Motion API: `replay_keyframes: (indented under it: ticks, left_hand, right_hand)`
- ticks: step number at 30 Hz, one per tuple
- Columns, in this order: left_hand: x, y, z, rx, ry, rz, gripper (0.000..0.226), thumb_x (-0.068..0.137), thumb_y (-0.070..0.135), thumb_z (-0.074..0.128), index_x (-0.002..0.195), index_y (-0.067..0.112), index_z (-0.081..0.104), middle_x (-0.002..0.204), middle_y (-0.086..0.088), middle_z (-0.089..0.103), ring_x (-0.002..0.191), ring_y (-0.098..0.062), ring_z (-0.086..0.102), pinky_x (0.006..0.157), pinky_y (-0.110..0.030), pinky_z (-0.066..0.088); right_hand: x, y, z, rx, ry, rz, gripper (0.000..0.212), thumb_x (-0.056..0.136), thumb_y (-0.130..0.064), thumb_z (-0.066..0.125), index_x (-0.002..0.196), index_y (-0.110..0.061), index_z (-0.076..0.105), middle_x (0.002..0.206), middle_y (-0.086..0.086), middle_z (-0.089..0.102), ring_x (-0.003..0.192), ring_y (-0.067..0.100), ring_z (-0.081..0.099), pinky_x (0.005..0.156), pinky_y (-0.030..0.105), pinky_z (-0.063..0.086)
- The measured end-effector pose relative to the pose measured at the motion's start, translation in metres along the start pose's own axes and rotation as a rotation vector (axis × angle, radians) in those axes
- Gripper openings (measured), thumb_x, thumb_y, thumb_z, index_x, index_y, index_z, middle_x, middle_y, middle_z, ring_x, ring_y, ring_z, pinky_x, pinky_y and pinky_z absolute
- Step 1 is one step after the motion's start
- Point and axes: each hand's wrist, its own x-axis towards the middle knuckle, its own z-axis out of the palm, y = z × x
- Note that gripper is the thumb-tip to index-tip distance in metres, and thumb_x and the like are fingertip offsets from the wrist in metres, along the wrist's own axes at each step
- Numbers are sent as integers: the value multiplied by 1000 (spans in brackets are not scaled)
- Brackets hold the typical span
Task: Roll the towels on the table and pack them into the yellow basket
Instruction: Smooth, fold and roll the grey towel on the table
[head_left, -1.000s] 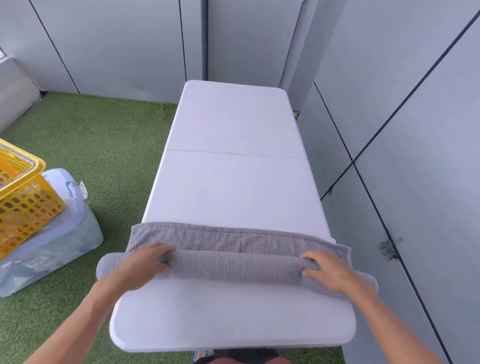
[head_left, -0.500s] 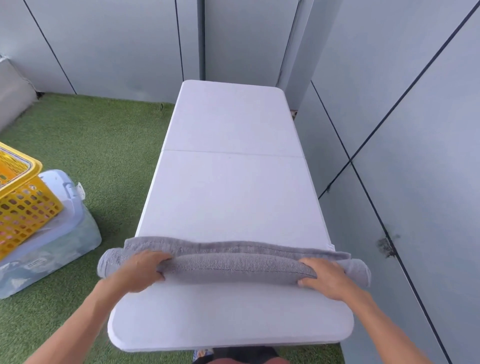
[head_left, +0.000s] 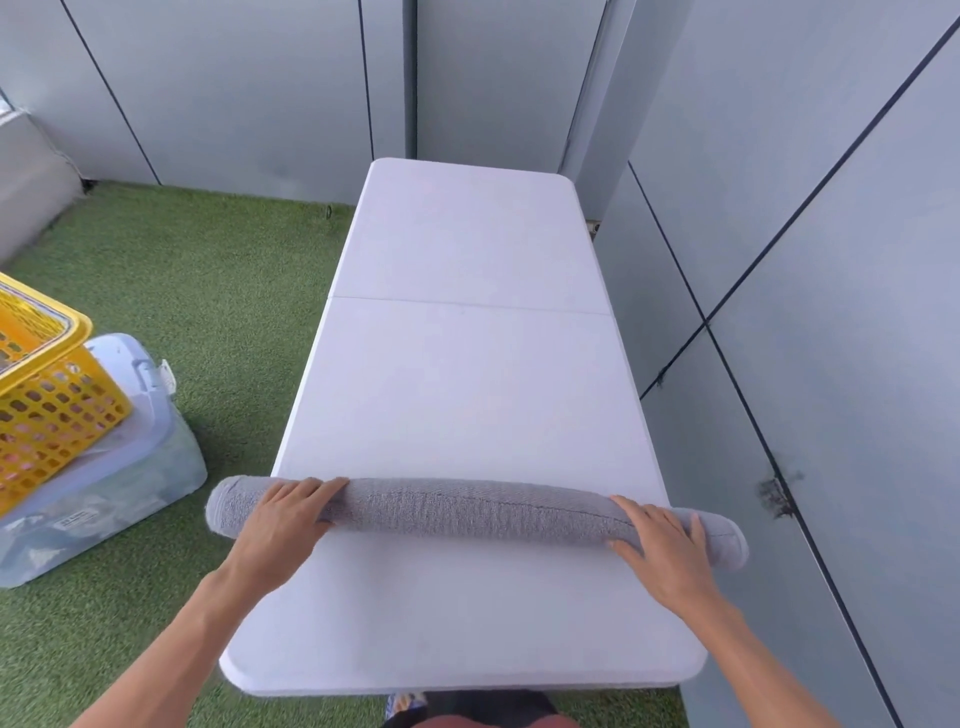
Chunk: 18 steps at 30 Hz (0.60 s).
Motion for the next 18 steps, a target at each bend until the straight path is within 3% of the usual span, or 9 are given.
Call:
replay_keyframes:
  ticks: [4,8,12,16,18]
  left_hand:
    - [11,20,-8,-144,13,-200,33,92,33,58,124,27,52,105,3,66,95,-29,63,72,-37,45]
    - [25,58,0,-206,69,-410,25,94,35,52,112,18,54,103,-10,65,95,-36,60,72,-40,42]
    - [35,114,8,-279,-15,-471,30,95,40,50,101,10,53,103,-17,64,96,-40,58,76,-40,42]
    - [41,162,11,-330,-140,-449,40,97,42,47,105,3,54,110,-21,62,104,-39,57,85,-39,42]
    - [42,170,11,-352,-185,-441,43,98,43,44,104,2,55,111,-22,62,105,-39,57,85,-38,42]
  right_hand:
    - [8,-18,1,152,20,176,33,96,-53,33,116,-28,42,105,-3,65,103,25,58,88,44,43]
    - [15,-62,7,290,75,337,32,98,-49,31,95,-19,38,100,11,64,97,33,60,78,42,45]
    - [19,-118,14,367,23,292,42,100,-47,32,107,-8,47,108,19,64,103,37,59,80,41,43]
    - [21,-157,13,586,-60,195,39,101,-38,39,114,-2,44,114,27,61,106,40,58,79,40,42]
    - [22,-156,15,665,-80,167,46,99,-36,43,128,0,40,122,26,58,112,39,56,82,37,41]
